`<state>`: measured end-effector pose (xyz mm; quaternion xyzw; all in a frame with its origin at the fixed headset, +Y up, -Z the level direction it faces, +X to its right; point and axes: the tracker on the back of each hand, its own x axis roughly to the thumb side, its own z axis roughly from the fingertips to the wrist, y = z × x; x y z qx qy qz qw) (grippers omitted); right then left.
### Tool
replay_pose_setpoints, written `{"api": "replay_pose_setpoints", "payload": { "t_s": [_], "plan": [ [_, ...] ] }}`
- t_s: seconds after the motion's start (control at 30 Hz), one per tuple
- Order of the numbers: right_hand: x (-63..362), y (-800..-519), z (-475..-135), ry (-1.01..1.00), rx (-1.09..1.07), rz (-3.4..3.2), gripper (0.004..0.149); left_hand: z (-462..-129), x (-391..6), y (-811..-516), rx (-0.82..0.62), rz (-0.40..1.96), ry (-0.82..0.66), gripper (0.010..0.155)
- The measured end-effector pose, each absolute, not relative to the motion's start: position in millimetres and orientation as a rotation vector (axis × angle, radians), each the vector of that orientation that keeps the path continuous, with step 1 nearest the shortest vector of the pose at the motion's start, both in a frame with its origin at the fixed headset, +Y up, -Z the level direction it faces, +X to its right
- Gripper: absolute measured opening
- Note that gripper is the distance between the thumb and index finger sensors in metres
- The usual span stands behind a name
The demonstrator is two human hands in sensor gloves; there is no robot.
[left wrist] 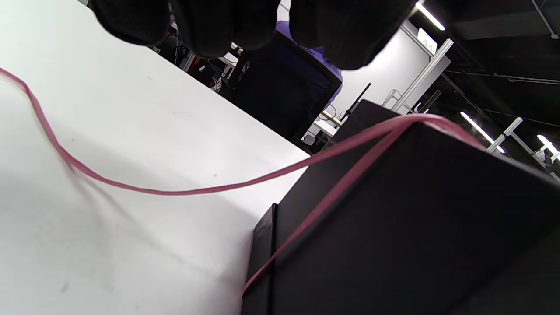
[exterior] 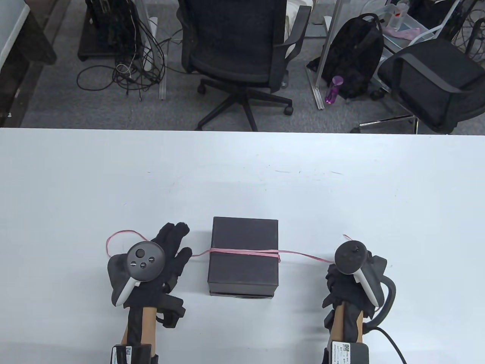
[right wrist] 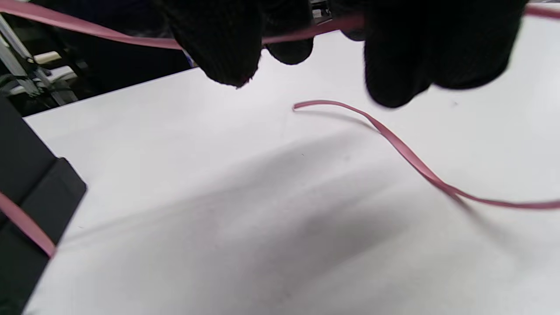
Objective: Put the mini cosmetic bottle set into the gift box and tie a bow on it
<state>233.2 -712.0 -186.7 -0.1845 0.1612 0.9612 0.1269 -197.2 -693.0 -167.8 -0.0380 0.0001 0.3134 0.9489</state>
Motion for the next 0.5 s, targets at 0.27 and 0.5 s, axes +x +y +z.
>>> {"api": "replay_pose_setpoints", "payload": {
  "t_s": [0.27, 0.5],
  "plan": [
    [221, -692, -183, 0.324, -0.481, 2.823, 0.059, -172, -194, -700, -0.129, 0.668, -0.05, 0.065],
    [175, -707, -195, 0.305, 0.247, 2.226, 0.062, -179, -172, -718, -0.171, 0.67, -0.221, 0.079]
  ]
}}
